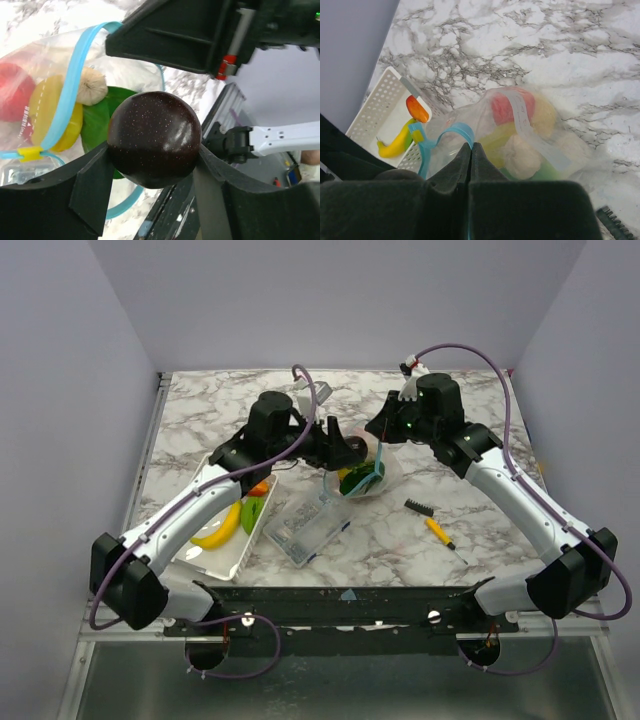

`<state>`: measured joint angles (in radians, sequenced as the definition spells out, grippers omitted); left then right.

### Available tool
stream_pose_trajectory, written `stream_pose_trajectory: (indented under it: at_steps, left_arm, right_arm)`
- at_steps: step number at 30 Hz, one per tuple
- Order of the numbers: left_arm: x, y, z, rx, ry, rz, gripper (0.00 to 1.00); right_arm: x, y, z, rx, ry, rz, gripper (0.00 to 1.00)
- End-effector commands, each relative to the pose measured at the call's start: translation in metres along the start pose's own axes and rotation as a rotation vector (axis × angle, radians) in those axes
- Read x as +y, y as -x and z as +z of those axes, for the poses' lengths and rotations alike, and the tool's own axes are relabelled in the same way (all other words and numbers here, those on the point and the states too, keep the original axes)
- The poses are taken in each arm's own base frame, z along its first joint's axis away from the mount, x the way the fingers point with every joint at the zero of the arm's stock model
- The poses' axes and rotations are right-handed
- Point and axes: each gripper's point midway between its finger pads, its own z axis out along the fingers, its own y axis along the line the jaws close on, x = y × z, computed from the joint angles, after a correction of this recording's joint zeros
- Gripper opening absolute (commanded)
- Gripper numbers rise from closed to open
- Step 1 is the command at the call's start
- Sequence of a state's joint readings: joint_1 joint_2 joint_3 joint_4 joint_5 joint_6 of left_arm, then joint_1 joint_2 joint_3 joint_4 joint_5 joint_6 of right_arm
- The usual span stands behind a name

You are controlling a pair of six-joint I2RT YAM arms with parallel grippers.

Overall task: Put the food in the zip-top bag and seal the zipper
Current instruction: Place the fake fruit in the zipper food storage bag.

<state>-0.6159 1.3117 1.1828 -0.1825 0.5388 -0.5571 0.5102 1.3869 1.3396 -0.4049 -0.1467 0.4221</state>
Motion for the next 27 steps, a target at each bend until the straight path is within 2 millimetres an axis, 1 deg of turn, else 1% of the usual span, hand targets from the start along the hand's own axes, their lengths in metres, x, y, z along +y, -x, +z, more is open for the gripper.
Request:
stream_pose_trajectory:
  at_steps: [1,2,4,6,7,10,14,16,18,20,23,25,27]
  left_arm:
    - [0.023,0.005,0.012,0.059,0.175,0.003,0.59]
    - [0.032,0.008,0.014,0.064,0.226,-0.007,0.61]
    - [0.045,0.007,0.014,0.084,0.298,-0.019,0.68]
    - [0.054,0.008,0.012,0.091,0.359,-0.022,0.76]
    - [0.056,0.008,0.012,0.098,0.371,-0.014,0.78]
    - [0.060,0.011,0.008,0.105,0.408,-0.002,0.81]
    - [0.054,0.014,-0.002,0.082,0.397,0.029,0.81]
    - [0.050,0.014,-0.011,0.053,0.385,0.045,0.79]
    - [0.050,0.010,-0.022,0.016,0.381,0.054,0.72]
    - [0.056,-0.001,-0.029,-0.001,0.393,0.044,0.64]
    - [0.072,-0.026,-0.034,0.014,0.420,0.000,0.54]
    - [0.080,-0.040,-0.034,0.015,0.427,-0.027,0.54]
    - [0.082,-0.049,-0.031,0.027,0.408,-0.056,0.58]
  right_arm:
    - [0.001,0.014,-0.003,-0.039,-0.007,0.002,0.01]
    - [0.001,0.014,-0.003,-0.040,-0.010,0.004,0.01]
    - [0.000,0.014,-0.001,-0.038,-0.015,0.006,0.00]
    - [-0.001,0.013,0.001,-0.033,-0.021,0.007,0.01]
    - [-0.003,0.013,0.001,-0.031,-0.026,0.008,0.00]
    - [-0.005,0.011,0.005,-0.023,-0.038,0.016,0.00]
    - [-0.006,0.013,0.008,-0.021,-0.049,0.026,0.01]
    - [-0.009,0.013,0.009,-0.023,-0.064,0.027,0.00]
    - [-0.010,0.015,0.010,-0.028,-0.074,0.027,0.01]
    - [-0.010,0.017,0.013,-0.030,-0.077,0.026,0.00]
    - [-0.010,0.019,0.014,-0.029,-0.075,0.024,0.00]
    - [-0.009,0.018,0.015,-0.026,-0.073,0.021,0.00]
    - [-0.010,0.016,0.016,-0.018,-0.072,0.019,0.01]
